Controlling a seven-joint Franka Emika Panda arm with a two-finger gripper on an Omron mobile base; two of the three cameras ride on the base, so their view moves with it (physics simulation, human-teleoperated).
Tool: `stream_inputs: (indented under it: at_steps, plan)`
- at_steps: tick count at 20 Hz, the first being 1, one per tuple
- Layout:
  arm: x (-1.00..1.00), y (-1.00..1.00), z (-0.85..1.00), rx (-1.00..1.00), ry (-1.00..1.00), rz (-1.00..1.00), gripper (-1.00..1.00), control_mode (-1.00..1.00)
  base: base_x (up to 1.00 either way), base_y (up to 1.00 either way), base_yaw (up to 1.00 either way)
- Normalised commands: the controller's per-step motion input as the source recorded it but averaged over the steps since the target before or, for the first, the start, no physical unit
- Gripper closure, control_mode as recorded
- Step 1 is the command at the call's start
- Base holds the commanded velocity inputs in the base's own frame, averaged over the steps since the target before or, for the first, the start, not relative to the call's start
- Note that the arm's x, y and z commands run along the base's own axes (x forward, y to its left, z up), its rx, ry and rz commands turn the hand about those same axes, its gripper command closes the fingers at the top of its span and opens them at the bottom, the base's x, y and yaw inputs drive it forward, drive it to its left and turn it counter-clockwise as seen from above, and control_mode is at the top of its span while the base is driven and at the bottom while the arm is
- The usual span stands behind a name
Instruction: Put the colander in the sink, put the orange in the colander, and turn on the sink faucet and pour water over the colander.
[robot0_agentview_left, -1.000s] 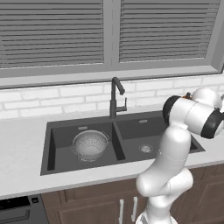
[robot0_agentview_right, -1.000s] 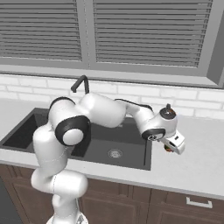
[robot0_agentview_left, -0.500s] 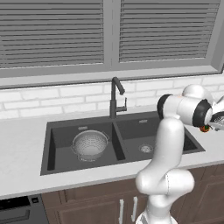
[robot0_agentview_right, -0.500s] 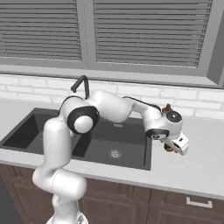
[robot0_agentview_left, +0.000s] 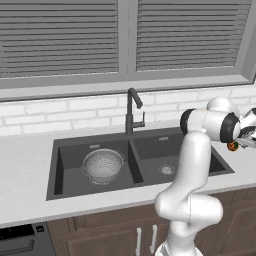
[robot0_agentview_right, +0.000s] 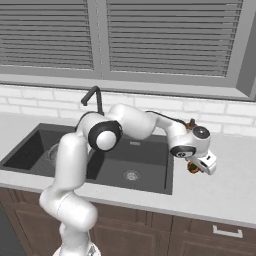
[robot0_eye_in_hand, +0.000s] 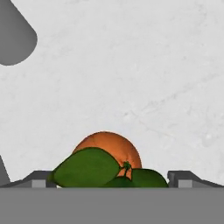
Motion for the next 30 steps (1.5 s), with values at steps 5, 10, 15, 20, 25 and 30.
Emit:
stream_inputs:
  at_steps: [5,10,15,20,25,30]
  plan:
    - [0.06,0.00,-0.18,0.00,0.04,-0.05,-1.00,-1.00,0.00,0.00,0.00]
    - [0.00,0.01,-0.12,0.00,0.01,-0.03,-1.00,-1.00,0.00,0.00,0.00]
    - [0.02,0.05,-0.18,0.00,0.02,-0.02,-1.00,-1.00,0.00,0.00,0.00]
    - [0.00,0.21,-0.10,0.00,0.02,-0.04,1.00,-1.00,0.00,0.00,0.00]
    - [-0.04,0.31,0.14,0.00,-0.03,-0.03,1.00,-1.00,0.00,0.00,0.00]
    - [-0.28,0.58,0.76,0.00,-0.20,0.00,1.00,-1.00,0.00,0.00,0.00]
